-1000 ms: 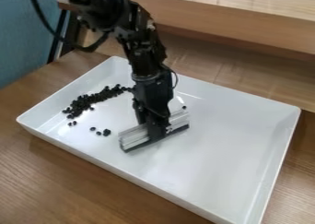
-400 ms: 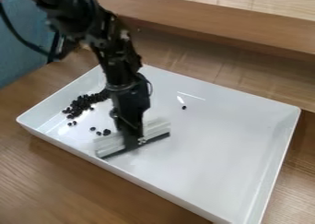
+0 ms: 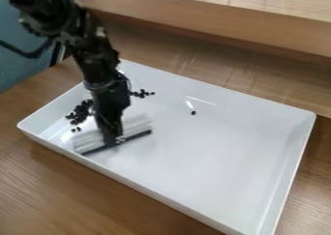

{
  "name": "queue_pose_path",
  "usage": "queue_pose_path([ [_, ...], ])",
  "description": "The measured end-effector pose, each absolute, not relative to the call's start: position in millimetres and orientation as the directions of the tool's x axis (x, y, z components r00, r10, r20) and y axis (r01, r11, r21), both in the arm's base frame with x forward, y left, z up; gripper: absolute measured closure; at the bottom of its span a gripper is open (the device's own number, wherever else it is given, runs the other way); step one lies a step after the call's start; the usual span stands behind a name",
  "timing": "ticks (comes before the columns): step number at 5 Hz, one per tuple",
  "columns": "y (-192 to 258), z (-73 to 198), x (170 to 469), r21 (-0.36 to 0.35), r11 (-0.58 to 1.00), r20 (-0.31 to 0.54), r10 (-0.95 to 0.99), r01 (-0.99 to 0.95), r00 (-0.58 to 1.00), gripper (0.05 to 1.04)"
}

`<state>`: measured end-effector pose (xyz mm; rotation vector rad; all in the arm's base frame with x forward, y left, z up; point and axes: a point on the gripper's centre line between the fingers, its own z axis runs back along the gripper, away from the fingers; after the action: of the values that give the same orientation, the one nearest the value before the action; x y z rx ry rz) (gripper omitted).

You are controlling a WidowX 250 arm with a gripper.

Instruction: Sweep into pile

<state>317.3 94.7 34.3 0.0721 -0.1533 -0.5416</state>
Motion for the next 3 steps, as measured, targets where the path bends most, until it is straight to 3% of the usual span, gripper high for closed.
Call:
queue_pose_path([
  [3,135.3,33.3,341.5,0.147,0.858,0.163,-0.512,0.493,0.843,0.686],
])
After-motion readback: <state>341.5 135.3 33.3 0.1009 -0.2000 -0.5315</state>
